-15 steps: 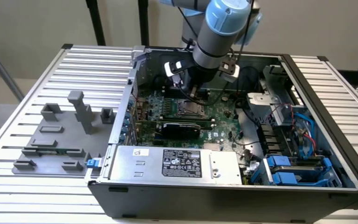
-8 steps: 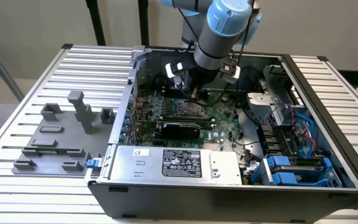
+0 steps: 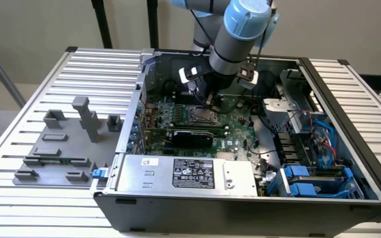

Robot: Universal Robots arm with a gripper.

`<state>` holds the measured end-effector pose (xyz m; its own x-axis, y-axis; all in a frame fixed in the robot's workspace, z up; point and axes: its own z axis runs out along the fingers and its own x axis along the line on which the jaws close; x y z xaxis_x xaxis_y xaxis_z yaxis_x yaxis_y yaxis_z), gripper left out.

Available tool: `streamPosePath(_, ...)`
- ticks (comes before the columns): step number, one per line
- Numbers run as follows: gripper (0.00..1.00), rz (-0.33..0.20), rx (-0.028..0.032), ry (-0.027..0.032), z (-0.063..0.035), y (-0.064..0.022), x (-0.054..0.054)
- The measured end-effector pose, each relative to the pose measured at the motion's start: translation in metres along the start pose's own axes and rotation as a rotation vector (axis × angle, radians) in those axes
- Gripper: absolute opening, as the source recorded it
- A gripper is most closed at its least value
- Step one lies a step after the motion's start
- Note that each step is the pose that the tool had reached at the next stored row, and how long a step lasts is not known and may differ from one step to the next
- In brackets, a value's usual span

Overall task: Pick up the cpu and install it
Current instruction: 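Install the first cpu locking lever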

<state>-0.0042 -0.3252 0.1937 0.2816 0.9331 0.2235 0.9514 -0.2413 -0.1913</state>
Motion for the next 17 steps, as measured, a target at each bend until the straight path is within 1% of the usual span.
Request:
streamPosePath(3, 0.11, 0.0, 0.0002, 0.0006, -0.0004, 0.0023, -0.0004)
streamPosePath(5, 0.11, 0.0, 0.0005, 0.0021, -0.0007, 0.0033, -0.0014)
streamPosePath(6, 0.11, 0.0, 0.0008, 0.0032, -0.0009, 0.0036, -0.0021)
streamPosePath(8, 0.11, -0.001, 0.0013, 0.0077, -0.0013, 0.0043, -0.0031)
streamPosePath(9, 0.11, -0.001, 0.0018, 0.0085, -0.0014, 0.0047, -0.0033)
streamPosePath(11, 0.11, -0.001, 0.0024, 0.0089, -0.0017, 0.0056, -0.0034)
streamPosePath(12, 0.11, -0.001, 0.0015, 0.0058, -0.0028, 0.006, -0.004)
streamPosePath(13, 0.11, -0.001, 0.0032, 0.0089, -0.0029, 0.0063, -0.004)
streamPosePath(15, 0.11, -0.002, 0.0055, 0.0178, -0.0022, 0.0068, -0.0033)
streamPosePath(17, 0.11, -0.003, 0.0072, 0.0238, -0.0023, 0.007, -0.0033)
